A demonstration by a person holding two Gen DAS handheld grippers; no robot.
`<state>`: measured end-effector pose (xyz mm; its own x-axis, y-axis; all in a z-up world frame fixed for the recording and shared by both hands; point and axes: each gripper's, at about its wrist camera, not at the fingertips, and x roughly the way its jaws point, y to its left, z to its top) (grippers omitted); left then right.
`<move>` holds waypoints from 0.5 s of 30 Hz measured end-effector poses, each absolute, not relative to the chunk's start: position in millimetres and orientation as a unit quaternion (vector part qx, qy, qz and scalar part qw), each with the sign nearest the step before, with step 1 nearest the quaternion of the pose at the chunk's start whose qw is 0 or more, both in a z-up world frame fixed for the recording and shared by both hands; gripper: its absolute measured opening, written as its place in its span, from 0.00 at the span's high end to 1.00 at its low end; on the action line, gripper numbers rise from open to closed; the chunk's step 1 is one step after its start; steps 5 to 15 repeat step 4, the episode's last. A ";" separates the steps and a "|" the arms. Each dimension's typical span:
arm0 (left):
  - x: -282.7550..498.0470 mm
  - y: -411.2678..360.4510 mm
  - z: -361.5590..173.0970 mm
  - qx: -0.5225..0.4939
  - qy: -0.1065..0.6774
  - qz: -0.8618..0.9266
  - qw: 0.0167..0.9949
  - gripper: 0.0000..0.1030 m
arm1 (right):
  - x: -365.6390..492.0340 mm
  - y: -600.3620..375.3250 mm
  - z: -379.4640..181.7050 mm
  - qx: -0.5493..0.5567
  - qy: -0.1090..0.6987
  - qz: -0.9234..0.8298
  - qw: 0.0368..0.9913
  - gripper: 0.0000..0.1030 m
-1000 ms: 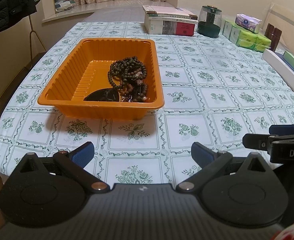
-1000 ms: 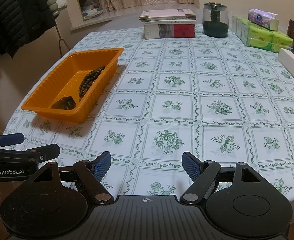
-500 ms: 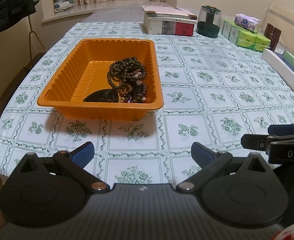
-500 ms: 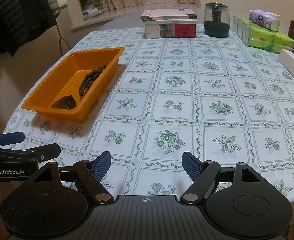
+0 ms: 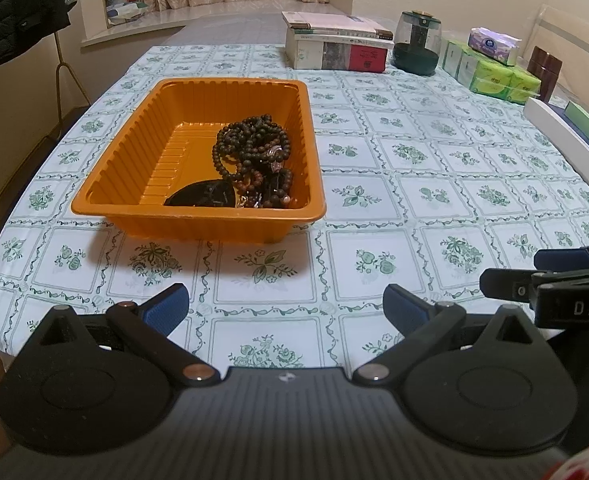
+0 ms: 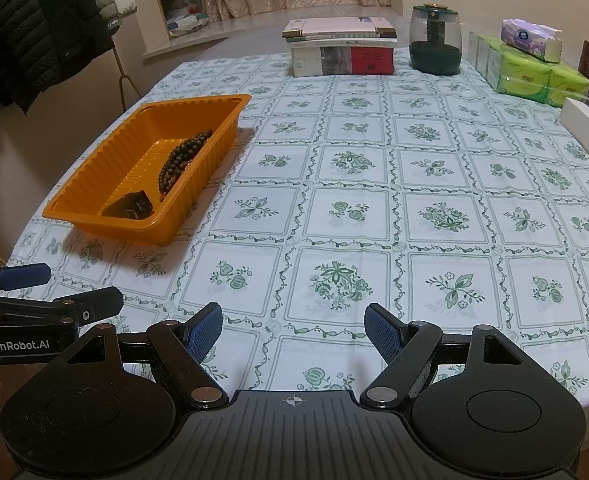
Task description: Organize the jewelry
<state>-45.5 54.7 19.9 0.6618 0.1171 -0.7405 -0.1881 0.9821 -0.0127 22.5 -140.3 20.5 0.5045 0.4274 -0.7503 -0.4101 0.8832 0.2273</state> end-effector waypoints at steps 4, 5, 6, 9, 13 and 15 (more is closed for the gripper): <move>-43.2 54.6 20.9 -0.044 0.400 0.083 0.912 0.01 | 23.0 -140.0 20.3 0.010 0.435 0.241 0.867 0.24; -43.2 54.6 20.9 -0.044 0.400 0.083 0.912 0.01 | 23.0 -140.0 20.3 0.010 0.435 0.241 0.867 0.24; -43.2 54.6 20.9 -0.044 0.400 0.083 0.912 0.01 | 23.0 -140.0 20.3 0.010 0.435 0.241 0.867 0.24; -43.2 54.6 20.9 -0.044 0.400 0.083 0.912 0.01 | 23.0 -140.0 20.3 0.010 0.435 0.241 0.867 0.24; -43.2 54.6 20.9 -0.044 0.400 0.083 0.912 0.01 | 23.0 -140.0 20.3 0.010 0.435 0.241 0.867 0.24; -43.2 54.6 20.9 -0.044 0.400 0.083 0.912 0.01 | 23.0 -140.0 20.3 0.010 0.435 0.241 0.867 0.24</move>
